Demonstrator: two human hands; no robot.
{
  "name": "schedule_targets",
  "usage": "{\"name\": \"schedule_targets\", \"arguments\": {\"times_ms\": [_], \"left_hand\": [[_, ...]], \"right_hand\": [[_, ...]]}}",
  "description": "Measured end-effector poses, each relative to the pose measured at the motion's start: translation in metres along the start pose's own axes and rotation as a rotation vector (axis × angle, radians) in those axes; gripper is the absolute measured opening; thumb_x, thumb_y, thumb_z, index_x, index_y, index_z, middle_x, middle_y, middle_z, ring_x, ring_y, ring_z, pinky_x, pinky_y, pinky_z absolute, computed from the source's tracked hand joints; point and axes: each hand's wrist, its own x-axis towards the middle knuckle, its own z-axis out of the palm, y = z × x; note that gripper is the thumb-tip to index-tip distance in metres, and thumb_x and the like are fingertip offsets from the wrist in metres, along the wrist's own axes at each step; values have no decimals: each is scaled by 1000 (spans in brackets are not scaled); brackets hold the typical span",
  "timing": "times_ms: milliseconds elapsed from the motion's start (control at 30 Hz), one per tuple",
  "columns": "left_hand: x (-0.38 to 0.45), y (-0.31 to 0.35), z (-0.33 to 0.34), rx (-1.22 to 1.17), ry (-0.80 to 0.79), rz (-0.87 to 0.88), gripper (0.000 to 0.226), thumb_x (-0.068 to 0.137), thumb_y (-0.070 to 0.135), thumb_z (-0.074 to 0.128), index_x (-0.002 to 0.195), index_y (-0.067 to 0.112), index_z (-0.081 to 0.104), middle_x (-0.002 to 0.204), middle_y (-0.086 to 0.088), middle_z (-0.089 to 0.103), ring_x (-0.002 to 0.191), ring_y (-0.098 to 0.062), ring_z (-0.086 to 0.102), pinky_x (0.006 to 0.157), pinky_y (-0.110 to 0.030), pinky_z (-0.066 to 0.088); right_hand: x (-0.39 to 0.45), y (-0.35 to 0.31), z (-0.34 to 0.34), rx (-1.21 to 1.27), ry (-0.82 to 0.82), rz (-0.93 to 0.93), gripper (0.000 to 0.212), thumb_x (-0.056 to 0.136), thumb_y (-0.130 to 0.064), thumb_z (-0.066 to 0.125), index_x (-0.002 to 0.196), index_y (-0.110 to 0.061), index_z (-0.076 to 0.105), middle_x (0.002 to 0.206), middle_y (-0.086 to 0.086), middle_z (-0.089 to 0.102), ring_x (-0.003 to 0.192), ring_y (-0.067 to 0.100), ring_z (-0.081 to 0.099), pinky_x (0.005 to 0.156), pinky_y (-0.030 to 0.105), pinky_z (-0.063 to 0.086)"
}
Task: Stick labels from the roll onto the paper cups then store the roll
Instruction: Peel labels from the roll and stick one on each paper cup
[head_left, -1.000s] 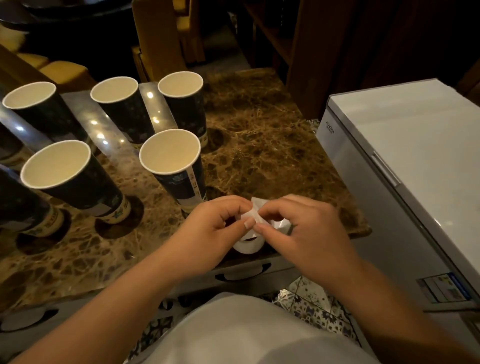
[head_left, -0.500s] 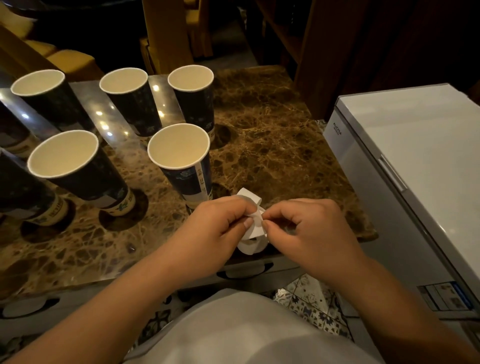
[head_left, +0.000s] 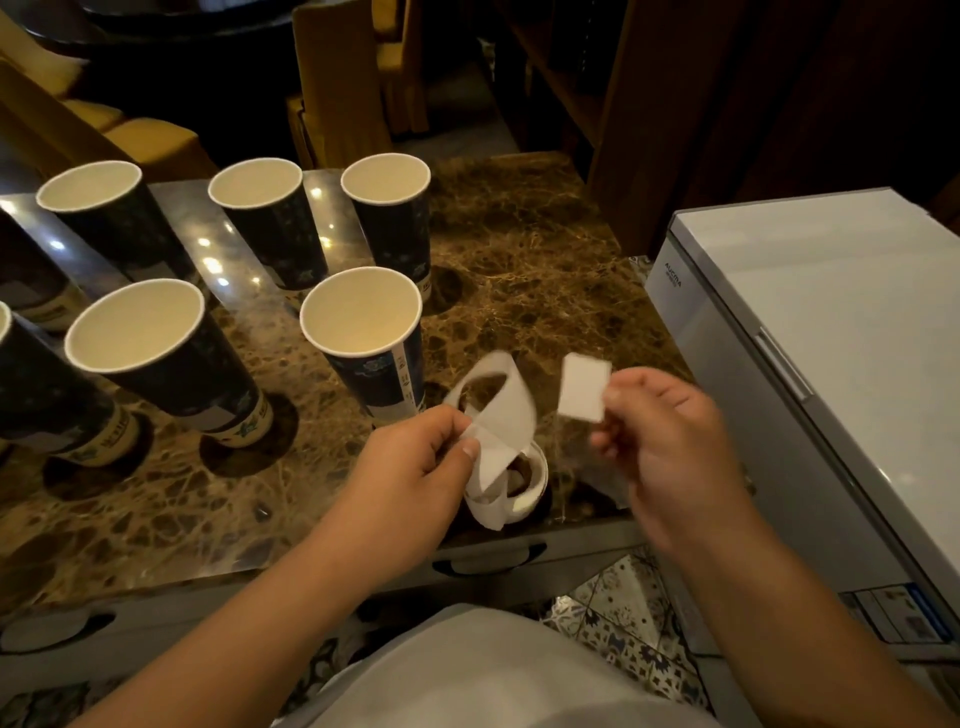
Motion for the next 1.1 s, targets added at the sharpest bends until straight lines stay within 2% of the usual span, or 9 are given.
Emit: {"name": "schedule_targets", "arguments": {"times_ms": [67, 167, 233, 400, 533, 700, 800, 900, 1100], "left_hand": [[2, 1, 3, -34, 63, -74, 16, 97, 20, 54, 105, 28, 65, 79, 7, 67, 63, -4, 62, 56, -28, 53], [2, 6, 7, -80, 71, -84, 50, 95, 19, 58, 141, 31, 43, 101, 18, 64, 80, -4, 69, 76, -29, 59], [-1, 12, 9, 0, 78, -2, 61, 93, 24, 61, 146, 35, 33, 100, 15, 61, 77, 0, 66, 69, -24, 57], [-2, 32, 3, -502, -70, -190, 25, 89, 40, 58, 89, 17, 68, 80, -3, 68, 52, -14, 54, 47, -29, 42], [0, 42, -4, -714, -242, -372, 27, 96, 27, 53, 77, 10, 63, 61, -3, 57, 45, -9, 39, 45, -23, 26], [2, 38, -8, -657, -227, -327, 26, 94, 10, 54, 70, 9, 66, 56, -6, 53, 45, -10, 39, 44, -22, 30], [-1, 40, -10, -502, -237, -188, 21, 93, 11, 56, 75, 12, 68, 63, -4, 62, 49, -11, 44, 45, -20, 36], [-2, 40, -11, -388, -206, -85, 15, 90, 17, 58, 78, 14, 67, 63, -2, 58, 53, -11, 47, 50, -20, 40], [-2, 42, -27, -87, -262, 190, 6, 85, 32, 62, 81, 27, 63, 76, 9, 65, 64, -6, 57, 57, -22, 47]], "right_hand": [[6, -2, -6, 118, 109, 26, 39, 91, -5, 55, 62, -25, 71, 54, -5, 58, 54, 10, 52, 50, 20, 46], [3, -2, -9, -207, 115, -218, 28, 91, -9, 59, 72, -25, 69, 57, -3, 62, 54, 10, 58, 53, 24, 51], [-4, 0, -6, -393, 99, -416, 18, 90, -13, 60, 79, -25, 69, 60, -2, 66, 54, 9, 63, 51, 26, 55], [-7, 17, -2, -987, 90, -1152, 16, 91, -14, 63, 87, -7, 76, 67, 4, 70, 54, 17, 64, 45, 35, 51], [-8, 19, -1, -1015, 74, -1301, 13, 86, -14, 72, 89, -3, 77, 78, 8, 75, 66, 21, 71, 51, 37, 53], [-6, 17, -5, -913, -22, -1157, 16, 85, -16, 70, 95, -5, 76, 90, 3, 76, 80, 15, 71, 64, 32, 56], [-9, 7, -8, -652, -110, -855, 27, 81, -24, 64, 107, -16, 70, 101, -11, 69, 93, 2, 66, 76, 16, 52], [-8, 3, -6, -254, -262, -479, 35, 79, -26, 55, 112, -23, 67, 107, -5, 72, 103, 15, 66, 80, 25, 54], [1, -19, -5, -136, -532, -148, 31, 74, -31, 69, 102, -17, 72, 85, 6, 74, 77, 20, 69, 68, 27, 55]]}}
